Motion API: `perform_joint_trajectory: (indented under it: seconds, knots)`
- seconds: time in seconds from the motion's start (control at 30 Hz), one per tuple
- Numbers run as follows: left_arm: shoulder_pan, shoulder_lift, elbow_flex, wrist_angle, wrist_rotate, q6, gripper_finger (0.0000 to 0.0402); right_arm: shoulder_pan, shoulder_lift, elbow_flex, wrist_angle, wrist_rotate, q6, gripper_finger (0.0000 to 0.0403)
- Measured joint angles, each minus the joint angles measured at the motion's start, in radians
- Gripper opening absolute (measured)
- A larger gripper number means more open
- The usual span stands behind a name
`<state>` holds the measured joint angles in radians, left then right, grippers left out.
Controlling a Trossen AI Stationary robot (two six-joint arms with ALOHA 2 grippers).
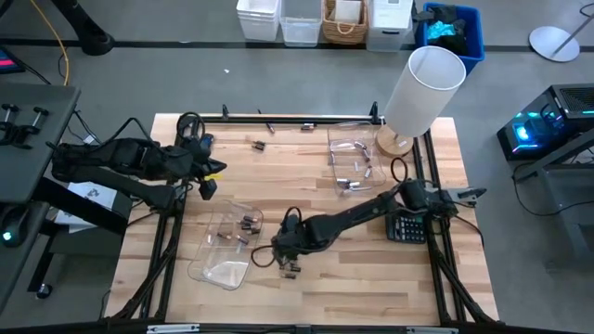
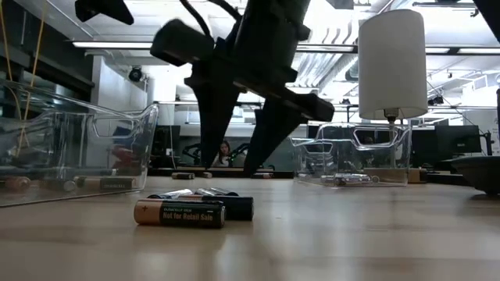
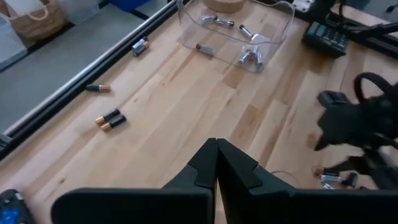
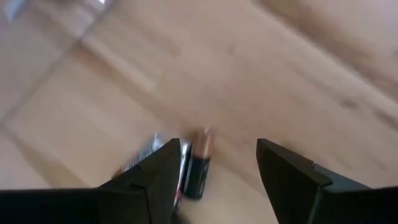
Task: Sort batteries
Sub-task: Put the brown battery into the left transparent bin
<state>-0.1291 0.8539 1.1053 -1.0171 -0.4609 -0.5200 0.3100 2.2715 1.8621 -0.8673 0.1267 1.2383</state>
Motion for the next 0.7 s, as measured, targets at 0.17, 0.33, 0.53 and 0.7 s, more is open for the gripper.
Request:
perform_joint_trajectory:
  seconds: [0.17,0.33,0.53,0.7]
  knots:
    - [-0.002,0.000,0.000,0.028,0.014,-0.049,0.0000,-0.013,0.018,0.001,0.011,0.012,0.054,0.0203]
    - [-0.003,0.000,0.000,0.048,0.014,-0.052,0.0000,-0.001,0.036,0.003,0.004,-0.007,0.075,0.0203]
    - [-0.003,0.001,0.000,0.051,0.014,-0.053,0.0000,0.000,0.062,0.003,0.006,-0.011,0.131,0.0203]
    - [-0.003,0.001,0.000,0.050,0.013,-0.052,0.0000,0.010,0.063,0.005,-0.035,-0.022,0.153,0.0203]
